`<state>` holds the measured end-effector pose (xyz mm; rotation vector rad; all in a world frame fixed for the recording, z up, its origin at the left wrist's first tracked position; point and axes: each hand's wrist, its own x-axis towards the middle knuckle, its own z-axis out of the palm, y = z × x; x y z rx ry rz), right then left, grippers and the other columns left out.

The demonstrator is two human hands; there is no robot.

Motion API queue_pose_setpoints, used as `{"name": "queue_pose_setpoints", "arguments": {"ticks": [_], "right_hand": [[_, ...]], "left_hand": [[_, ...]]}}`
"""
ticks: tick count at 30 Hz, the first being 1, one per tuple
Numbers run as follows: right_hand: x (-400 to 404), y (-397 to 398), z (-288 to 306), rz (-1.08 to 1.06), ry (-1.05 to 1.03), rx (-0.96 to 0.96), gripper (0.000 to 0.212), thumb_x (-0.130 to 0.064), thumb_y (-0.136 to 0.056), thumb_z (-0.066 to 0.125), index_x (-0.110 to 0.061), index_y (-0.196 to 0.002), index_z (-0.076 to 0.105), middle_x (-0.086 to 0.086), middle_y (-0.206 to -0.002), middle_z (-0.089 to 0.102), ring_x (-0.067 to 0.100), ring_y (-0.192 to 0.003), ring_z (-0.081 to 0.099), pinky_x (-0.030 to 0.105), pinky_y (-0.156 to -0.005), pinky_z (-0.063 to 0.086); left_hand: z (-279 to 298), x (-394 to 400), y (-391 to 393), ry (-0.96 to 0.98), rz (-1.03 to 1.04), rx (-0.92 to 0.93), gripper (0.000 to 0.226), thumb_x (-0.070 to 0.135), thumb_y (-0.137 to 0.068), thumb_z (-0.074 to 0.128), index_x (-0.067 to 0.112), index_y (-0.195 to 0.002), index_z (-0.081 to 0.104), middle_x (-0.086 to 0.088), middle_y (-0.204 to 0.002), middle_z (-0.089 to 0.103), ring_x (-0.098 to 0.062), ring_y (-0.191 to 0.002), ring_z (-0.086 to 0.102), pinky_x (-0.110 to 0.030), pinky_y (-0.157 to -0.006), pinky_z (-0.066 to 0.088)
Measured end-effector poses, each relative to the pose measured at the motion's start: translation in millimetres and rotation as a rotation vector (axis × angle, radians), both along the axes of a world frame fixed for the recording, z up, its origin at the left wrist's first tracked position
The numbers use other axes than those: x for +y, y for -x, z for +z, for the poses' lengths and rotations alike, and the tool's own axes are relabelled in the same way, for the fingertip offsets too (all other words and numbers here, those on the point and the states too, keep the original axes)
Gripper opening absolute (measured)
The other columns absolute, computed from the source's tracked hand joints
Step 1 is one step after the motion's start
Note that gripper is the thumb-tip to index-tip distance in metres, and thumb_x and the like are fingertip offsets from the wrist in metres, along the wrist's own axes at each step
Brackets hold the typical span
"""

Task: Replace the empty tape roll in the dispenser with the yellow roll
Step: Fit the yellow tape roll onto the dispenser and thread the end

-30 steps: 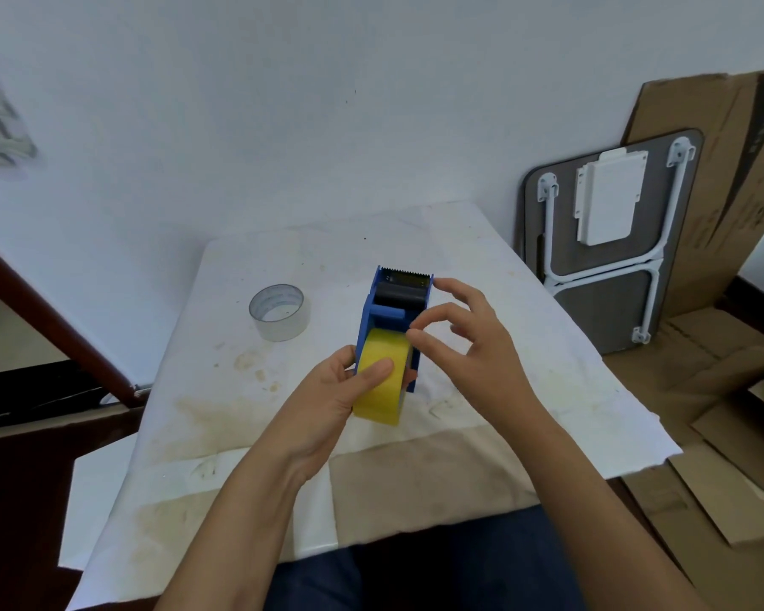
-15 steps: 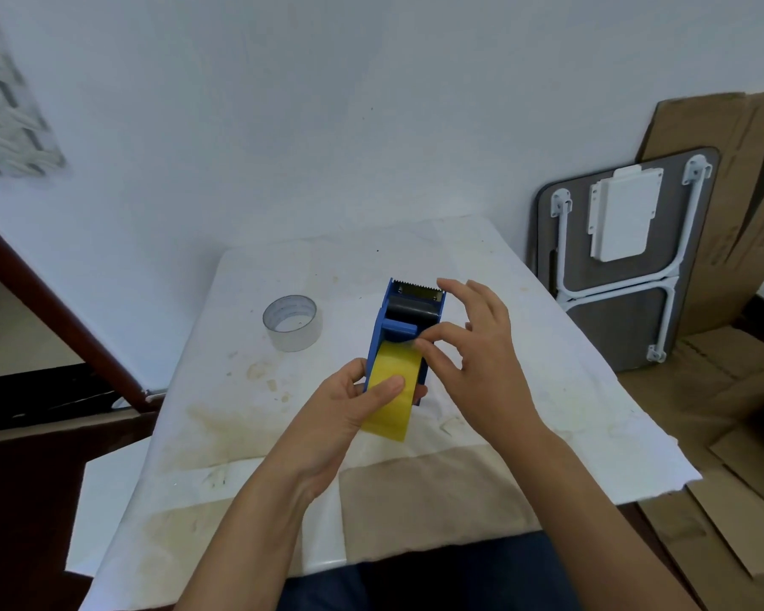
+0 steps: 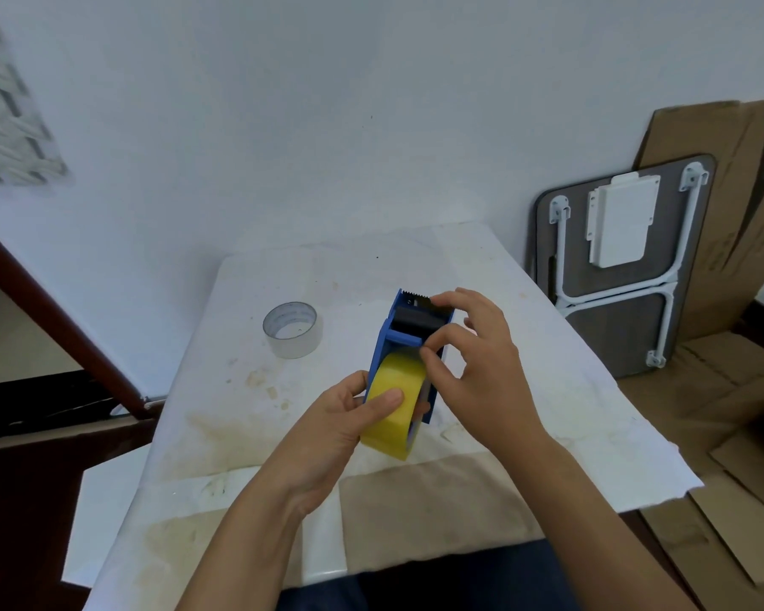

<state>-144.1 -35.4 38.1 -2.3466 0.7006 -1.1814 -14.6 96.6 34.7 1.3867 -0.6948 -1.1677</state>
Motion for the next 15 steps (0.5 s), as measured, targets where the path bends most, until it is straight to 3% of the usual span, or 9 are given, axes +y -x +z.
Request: {"name": "queue_pose_setpoints", "arguments": {"ticks": [5,11,15], "right_hand": [[0,4,10,-0.022,-0.031,-0.060,0.012,-0.003,-0.082,0.067,-0.006,-0.073,0.060,0.003,-0.113,0.059,0.002,-0.096,0.053,0.004,-0.078,0.039],[0,6,9,-0.031,-0.007,-0.036,0.011,-0.006,-0.083,0.068,-0.007,-0.075,0.061,0.003,-0.114,0.058,-0.001,-0.096,0.048,0.002,-0.078,0.040],[-1,4,10,-0.041,-0.036,-0.004,0.010,-0.009,-0.083,0.069,-0.009,-0.076,0.062,0.001,-0.113,0.058,-0.003,-0.096,0.048,-0.001,-0.078,0.040]], "left_hand": [[-2,-1,2,-0.012,-0.036,0.017,0.047,0.031,-0.087,0.069,0.012,-0.129,0.063,-0.017,-0.126,0.071,-0.041,-0.126,0.057,-0.057,-0.115,0.036],[2,-2,1,-0.024,-0.055,0.049,0.055,0.028,-0.085,0.074,0.010,-0.134,0.057,-0.015,-0.123,0.073,-0.038,-0.119,0.065,-0.050,-0.108,0.048],[8,-6,-3,-0.015,-0.053,0.072,0.072,0.029,-0.079,0.074,0.030,-0.144,0.042,-0.007,-0.117,0.077,-0.033,-0.108,0.072,-0.046,-0.096,0.056]]}}
